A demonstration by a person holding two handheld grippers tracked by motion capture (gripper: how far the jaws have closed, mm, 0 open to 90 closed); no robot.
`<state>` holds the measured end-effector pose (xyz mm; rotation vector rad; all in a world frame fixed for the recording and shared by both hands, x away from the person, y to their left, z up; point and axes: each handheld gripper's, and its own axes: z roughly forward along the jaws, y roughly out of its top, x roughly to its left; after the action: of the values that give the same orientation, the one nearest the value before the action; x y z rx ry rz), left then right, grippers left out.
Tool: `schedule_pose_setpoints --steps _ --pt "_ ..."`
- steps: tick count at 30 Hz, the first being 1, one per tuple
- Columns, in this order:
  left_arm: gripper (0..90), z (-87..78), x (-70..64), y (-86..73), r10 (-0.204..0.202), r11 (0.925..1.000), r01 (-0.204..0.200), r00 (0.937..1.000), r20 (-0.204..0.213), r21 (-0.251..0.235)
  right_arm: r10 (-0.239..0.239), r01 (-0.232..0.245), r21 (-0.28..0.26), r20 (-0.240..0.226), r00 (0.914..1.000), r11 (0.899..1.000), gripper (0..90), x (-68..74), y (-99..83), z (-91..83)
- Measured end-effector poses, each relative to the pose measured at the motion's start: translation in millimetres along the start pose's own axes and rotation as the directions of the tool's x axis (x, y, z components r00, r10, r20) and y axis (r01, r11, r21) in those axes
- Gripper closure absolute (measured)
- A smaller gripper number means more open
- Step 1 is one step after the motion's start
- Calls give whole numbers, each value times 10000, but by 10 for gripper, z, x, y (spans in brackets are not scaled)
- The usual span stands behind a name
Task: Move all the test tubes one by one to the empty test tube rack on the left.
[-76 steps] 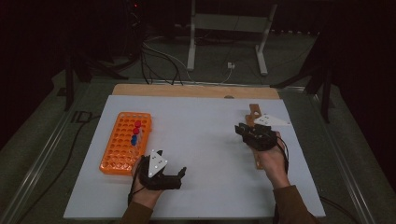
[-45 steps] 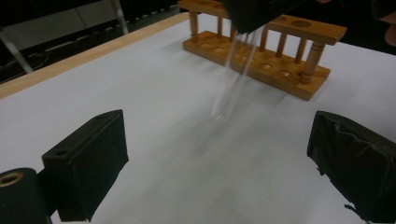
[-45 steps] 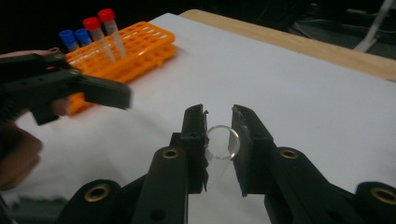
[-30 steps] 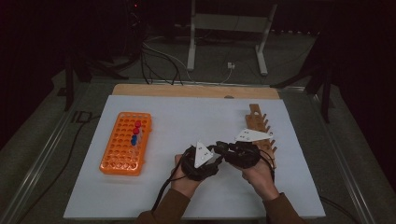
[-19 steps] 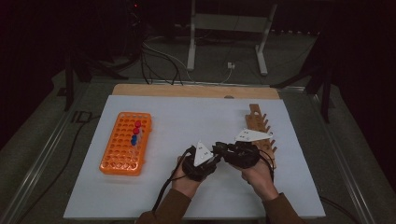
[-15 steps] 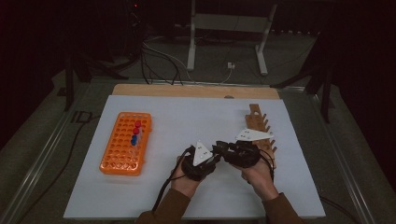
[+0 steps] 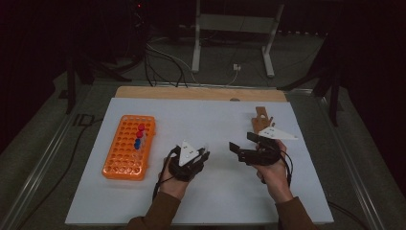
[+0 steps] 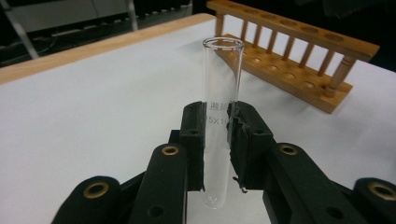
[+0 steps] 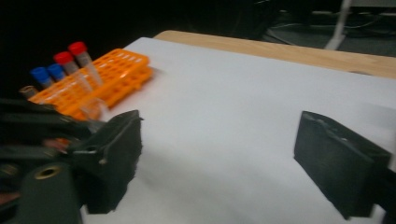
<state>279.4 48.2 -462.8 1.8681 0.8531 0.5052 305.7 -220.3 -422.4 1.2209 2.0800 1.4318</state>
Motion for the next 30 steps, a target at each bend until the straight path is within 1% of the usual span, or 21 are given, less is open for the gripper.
schedule_pose_setpoints --steps 3,4,6,8,10,12,15,18,20,24,27,30 --pt "768 -90 66 -12 -49 9999 48 9999 -146 -88 -42 42 -1 349 9994 10000 77 -56 -38 -46" --pt "768 -120 83 -19 -71 9999 68 9998 -167 -134 30 -30 -9 432 9991 10000 55 -75 -49 -67" --pt "768 -180 113 -32 34 9999 -37 9998 -191 -150 138 -134 -67 541 9984 9999 18 -114 -67 -112" --pt "768 -261 152 -54 108 9998 -112 9997 -232 -186 107 -102 -75 705 9975 9999 0 -142 -81 -162" --pt "767 -332 192 -73 149 9997 -156 9993 -340 -201 168 -152 -200 807 9966 9997 0 -184 -101 -230" --pt "767 -395 235 -94 102 9996 -113 9990 -437 -260 292 -270 -255 896 9956 9993 0 -215 -125 -279" --pt "767 -488 303 -126 -10 9995 -10 9982 -592 -330 302 -279 -241 1023 9943 9993 0 -247 -154 -324" --pt "767 -584 365 -153 -102 9990 71 9972 -734 -433 324 -283 -357 1193 9923 9990 0 -269 -160 -374" --pt "767 -650 402 -166 -114 9987 73 9964 -839 -499 368 -313 -470 1210 9920 9984 0 -276 -156 -392" --pt "767 -798 488 -191 -88 9979 23 9949 -1002 -643 377 -314 -515 1256 9914 9982 0 -278 -160 -405" --pt "767 -901 568 -209 -191 9969 100 9931 -1154 -784 431 -364 -539 1294 9907 9979 0 -288 -174 -409" --pt "766 -987 637 -250 -366 9963 259 9905 -1329 -816 528 -453 -592 1332 9897 9972 0 -308 -191 -426"
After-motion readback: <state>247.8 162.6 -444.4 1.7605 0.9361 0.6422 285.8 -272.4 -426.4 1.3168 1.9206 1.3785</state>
